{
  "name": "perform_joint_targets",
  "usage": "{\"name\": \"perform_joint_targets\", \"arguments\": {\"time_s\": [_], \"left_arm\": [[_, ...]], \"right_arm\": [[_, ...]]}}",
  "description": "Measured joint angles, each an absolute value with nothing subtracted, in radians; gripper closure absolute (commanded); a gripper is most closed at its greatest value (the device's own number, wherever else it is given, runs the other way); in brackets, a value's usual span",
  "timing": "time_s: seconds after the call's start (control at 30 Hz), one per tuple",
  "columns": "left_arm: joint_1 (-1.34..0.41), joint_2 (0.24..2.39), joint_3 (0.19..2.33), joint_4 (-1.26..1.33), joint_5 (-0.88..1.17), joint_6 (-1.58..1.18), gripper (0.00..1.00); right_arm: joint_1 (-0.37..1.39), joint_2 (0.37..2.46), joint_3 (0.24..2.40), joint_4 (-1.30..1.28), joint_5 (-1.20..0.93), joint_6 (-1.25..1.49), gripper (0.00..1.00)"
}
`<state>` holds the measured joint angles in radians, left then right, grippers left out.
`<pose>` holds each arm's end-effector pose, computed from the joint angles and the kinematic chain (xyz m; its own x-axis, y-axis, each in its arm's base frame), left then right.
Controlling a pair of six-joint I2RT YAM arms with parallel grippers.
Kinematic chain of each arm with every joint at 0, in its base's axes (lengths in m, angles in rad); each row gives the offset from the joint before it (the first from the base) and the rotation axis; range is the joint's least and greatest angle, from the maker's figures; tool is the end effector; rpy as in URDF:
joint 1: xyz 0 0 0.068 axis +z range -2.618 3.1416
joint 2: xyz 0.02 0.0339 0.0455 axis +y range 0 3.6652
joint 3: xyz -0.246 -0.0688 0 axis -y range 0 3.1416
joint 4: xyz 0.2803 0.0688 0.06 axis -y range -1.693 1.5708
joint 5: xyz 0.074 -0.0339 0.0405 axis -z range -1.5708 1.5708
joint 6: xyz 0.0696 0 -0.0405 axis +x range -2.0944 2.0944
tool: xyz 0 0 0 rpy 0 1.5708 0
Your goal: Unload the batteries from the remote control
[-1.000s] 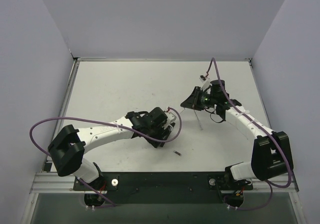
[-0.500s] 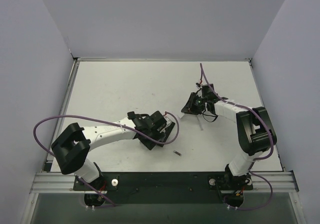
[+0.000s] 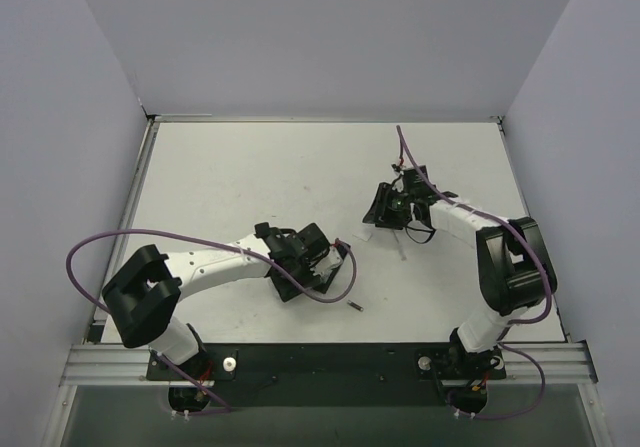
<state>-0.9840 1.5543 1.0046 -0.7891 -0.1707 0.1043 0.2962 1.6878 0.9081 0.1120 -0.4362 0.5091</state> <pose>0.1865 -0.2592 0.1254 -0.4528 0.8662 -0.2115 0.8507 0.4907 0.1884 0.3720 0.1443 0.1185 -0.8007 0.2175 -0.5582 -0.2194 0.7605 0.6112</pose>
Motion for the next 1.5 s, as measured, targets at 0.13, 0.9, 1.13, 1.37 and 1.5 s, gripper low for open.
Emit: {"name": "perform_joint_targets", "arguments": {"time_s": [0.13,0.9,1.13,1.37,1.5], "left_arm": [[-0.974,1.554,1.005,-0.809,-0.131,0.194,1.00],[-0.902,1.518,0.868,-0.793,-0.058,0.582,1.00],[-0.904,1.577,0.876,-0.780,-0.055,0.607,0.53],[-0.911,1.576,0.880,-0.774,-0.059,0.610,0.10],[-0.922,1.544,0.880,-0.775,-0.068,0.606,0.09]], "right_arm": [[0.295,1.606,0.908,0.072,-0.423,0.484,0.60],[0.287,1.285,0.859,-0.145,-0.366,0.368,0.54],[0.287,1.233,0.857,-0.232,-0.273,0.304,0.53],[0.287,1.322,0.840,-0.278,-0.213,0.276,0.52],[0.287,1.387,0.842,-0.290,-0.197,0.274,0.53]]}}
